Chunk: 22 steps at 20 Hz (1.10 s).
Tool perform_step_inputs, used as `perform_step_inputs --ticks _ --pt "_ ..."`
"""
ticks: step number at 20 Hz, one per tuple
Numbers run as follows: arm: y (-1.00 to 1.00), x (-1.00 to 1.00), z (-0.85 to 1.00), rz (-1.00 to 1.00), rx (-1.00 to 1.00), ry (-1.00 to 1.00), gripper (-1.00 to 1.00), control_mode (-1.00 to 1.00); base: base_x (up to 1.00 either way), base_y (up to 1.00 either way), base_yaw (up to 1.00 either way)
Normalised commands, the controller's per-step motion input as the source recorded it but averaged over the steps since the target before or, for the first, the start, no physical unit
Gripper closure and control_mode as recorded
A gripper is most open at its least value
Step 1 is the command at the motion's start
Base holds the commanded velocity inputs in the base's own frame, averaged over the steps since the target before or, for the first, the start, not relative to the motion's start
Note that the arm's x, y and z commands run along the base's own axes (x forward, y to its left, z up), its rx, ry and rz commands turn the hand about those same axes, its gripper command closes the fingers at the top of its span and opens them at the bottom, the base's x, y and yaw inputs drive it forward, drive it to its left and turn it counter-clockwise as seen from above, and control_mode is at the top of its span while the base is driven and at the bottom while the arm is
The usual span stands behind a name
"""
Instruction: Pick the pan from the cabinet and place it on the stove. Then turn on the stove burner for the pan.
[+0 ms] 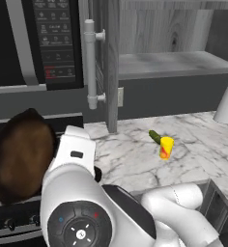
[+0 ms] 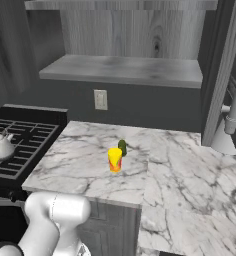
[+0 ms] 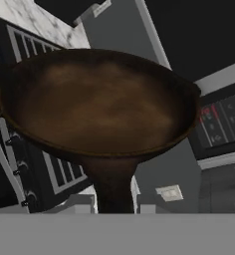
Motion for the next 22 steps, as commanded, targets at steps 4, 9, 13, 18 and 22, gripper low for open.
perform_step_inputs --ticks 4,9,13,18,22 --pt "0.0 0.0 0.0 -0.09 0.04 0.0 1.0 -1.0 0.0 0.0 0.0" --pt "0.01 0.0 0.0 -0.08 0.02 0.0 1.0 -1.0 0.0 0.0 0.0" --pt "0.34 0.0 -0.01 -0.02 0.0 0.04 1.0 -1.0 0.0 0.0 0.0" --pt "0.64 0.0 0.0 0.0 0.0 0.06 1.0 -1.0 0.0 0.0 0.0" --pt "0.62 0.0 -0.01 0.01 0.01 0.05 1.0 -1.0 0.0 0.0 0.0"
